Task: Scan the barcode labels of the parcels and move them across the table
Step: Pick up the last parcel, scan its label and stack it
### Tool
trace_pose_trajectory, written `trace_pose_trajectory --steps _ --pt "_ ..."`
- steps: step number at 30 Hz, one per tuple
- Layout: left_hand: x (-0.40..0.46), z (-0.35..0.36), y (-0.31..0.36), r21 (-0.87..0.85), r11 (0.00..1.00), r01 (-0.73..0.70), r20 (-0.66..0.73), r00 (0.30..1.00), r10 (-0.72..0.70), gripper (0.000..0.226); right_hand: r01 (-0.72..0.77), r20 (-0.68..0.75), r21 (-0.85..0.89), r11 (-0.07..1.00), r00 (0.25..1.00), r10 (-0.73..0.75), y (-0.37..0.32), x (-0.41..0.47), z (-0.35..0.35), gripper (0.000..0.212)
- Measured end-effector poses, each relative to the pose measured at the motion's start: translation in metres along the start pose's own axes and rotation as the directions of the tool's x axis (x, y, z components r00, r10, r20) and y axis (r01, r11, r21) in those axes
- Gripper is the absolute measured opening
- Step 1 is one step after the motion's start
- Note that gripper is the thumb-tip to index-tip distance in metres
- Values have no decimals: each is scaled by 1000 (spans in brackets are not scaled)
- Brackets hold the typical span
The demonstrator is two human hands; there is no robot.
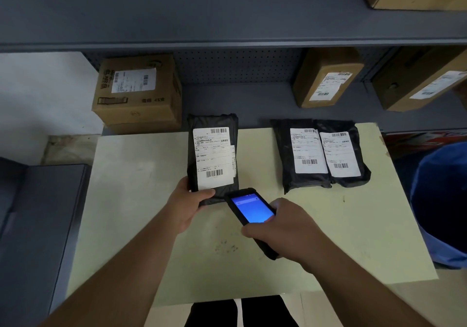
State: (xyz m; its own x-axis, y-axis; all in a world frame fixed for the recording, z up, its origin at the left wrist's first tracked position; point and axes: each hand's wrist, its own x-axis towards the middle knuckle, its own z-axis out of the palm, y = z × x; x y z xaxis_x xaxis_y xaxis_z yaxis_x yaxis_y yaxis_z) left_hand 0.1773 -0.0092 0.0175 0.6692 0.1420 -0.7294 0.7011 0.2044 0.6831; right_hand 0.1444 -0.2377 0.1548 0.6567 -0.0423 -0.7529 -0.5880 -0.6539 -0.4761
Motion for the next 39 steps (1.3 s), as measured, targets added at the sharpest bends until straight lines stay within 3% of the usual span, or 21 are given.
trace_pose_trajectory --steps 39 --pt "4 -4 -5 -23 1000 -1 22 1000 1 64 11 17 11 1000 1000 -11 -12 4 16 46"
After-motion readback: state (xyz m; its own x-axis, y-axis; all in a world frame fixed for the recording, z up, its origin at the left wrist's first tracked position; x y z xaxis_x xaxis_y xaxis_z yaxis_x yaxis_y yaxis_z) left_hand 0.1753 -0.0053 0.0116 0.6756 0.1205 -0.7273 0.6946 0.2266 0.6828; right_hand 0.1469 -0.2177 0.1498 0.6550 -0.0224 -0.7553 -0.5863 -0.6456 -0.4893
